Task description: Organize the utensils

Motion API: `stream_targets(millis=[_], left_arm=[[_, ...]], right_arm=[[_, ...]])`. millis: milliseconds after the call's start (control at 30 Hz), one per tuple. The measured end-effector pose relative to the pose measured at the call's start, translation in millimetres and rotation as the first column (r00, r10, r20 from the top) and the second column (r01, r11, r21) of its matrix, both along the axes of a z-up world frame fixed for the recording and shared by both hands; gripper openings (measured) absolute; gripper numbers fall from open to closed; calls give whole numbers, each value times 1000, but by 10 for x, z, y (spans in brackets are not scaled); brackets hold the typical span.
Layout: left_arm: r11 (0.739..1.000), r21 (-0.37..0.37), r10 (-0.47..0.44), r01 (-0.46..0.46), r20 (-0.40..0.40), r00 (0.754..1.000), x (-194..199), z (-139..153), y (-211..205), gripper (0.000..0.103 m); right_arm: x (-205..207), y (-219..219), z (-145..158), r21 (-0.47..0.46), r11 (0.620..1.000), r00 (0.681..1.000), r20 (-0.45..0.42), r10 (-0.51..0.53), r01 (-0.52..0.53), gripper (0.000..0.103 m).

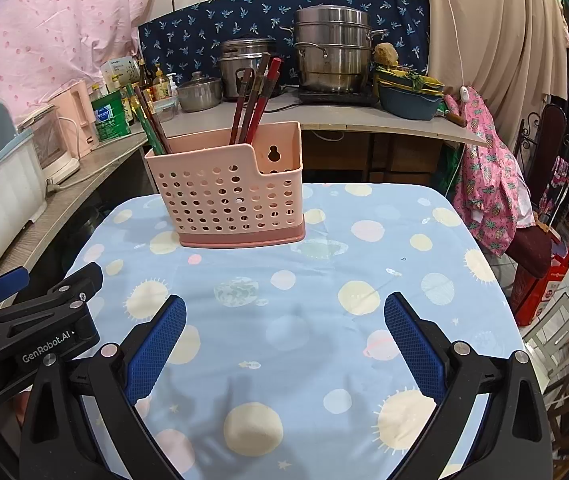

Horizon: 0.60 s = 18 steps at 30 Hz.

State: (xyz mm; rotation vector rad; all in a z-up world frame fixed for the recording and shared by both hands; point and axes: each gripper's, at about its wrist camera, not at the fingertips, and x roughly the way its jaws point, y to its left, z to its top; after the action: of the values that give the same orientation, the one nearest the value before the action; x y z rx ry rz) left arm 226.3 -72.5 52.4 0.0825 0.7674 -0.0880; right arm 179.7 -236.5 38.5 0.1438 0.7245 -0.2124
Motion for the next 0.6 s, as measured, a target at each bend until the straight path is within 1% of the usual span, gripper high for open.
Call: stream_targets(millis=[600], left_arm=[[1000, 10, -4, 4, 2, 1000, 5, -1, -9, 93]], right_arm=[[3, -6, -4, -2, 1000, 1000, -2, -1, 1, 96]])
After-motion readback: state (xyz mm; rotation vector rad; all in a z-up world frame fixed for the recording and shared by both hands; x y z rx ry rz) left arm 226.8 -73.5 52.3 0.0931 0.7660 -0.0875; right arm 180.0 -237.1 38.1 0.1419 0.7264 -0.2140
